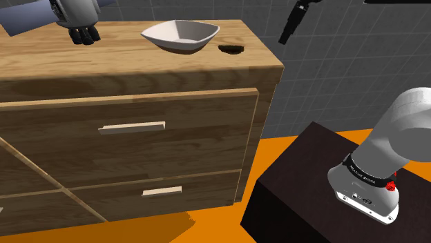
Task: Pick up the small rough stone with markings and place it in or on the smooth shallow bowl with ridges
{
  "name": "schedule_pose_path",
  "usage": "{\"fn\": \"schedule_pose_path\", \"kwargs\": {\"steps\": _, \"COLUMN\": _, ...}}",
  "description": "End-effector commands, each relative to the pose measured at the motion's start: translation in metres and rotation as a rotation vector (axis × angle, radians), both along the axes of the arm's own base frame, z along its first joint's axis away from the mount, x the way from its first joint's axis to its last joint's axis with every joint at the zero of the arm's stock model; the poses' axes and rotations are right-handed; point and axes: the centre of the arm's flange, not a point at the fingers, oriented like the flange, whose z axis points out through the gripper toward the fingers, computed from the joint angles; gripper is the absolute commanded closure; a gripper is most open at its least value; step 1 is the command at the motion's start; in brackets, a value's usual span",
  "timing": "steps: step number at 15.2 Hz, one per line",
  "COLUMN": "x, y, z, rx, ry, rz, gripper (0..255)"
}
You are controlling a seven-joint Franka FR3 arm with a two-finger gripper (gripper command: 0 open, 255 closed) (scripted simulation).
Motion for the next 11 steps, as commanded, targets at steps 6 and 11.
{"fn": "schedule_pose_path", "kwargs": {"steps": 6, "x": 0.019, "y": 0.061, "z": -0.005, "rx": 0.003, "ry": -0.168, "rz": 0.34, "gripper": 0}}
{"fn": "schedule_pose_path", "kwargs": {"steps": 11, "x": 0.02, "y": 0.103, "z": -0.005, "rx": 0.005, "ry": -0.275, "rz": 0.557, "gripper": 0}}
